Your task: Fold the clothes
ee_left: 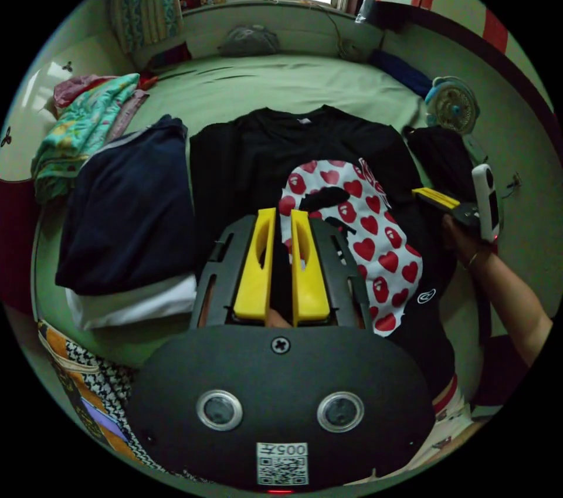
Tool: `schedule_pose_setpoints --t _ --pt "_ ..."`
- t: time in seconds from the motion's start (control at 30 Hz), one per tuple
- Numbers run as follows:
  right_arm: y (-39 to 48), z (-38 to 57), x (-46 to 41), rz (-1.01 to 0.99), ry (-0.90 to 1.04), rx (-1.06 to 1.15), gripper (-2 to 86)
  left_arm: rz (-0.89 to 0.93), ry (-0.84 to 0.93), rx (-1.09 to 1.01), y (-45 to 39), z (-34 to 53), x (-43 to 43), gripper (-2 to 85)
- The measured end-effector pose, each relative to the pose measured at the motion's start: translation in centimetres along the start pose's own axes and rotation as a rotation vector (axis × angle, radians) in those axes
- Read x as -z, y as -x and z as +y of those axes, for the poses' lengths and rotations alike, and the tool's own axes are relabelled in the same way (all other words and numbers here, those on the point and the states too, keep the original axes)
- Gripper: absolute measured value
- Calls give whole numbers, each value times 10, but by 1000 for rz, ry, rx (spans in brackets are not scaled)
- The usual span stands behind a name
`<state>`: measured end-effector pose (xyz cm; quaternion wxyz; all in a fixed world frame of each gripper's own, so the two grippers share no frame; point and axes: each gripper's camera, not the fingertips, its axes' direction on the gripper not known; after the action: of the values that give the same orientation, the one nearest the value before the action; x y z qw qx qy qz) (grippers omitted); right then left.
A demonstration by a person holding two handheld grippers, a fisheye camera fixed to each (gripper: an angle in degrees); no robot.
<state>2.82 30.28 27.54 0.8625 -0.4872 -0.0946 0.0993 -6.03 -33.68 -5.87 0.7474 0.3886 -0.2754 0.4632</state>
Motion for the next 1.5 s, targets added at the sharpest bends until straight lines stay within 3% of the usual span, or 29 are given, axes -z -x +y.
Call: schedule_pose_setpoints --t 0.3,0.47,0.53,0.63,0.8,1.0,1.1,1.5 --pt "12 1 9 -12 -5 -6 36 -14 21 115 12 12 -15 60" --pt "23 1 20 59 -7 8 20 24 13 80 -4 14 -25 64" --pt "35 3 42 110 -104 11 -1 40 0 73 -10 15 -29 69" --pt "64 1 70 -4 -238 114 1 55 -14 71 -17 14 -39 77" --pt "112 -39 83 -305 -243 213 35 44 14 70 -26 12 -59 87" --pt "160 -100 59 -469 -130 253 37 88 35 127 -27 20 -75 89" --pt "177 -116 35 -403 -4 235 39 54 36 122 -30 25 -79 73" --pt "132 -76 69 -362 -103 204 -12 202 -22 89 -47 55 -54 30"
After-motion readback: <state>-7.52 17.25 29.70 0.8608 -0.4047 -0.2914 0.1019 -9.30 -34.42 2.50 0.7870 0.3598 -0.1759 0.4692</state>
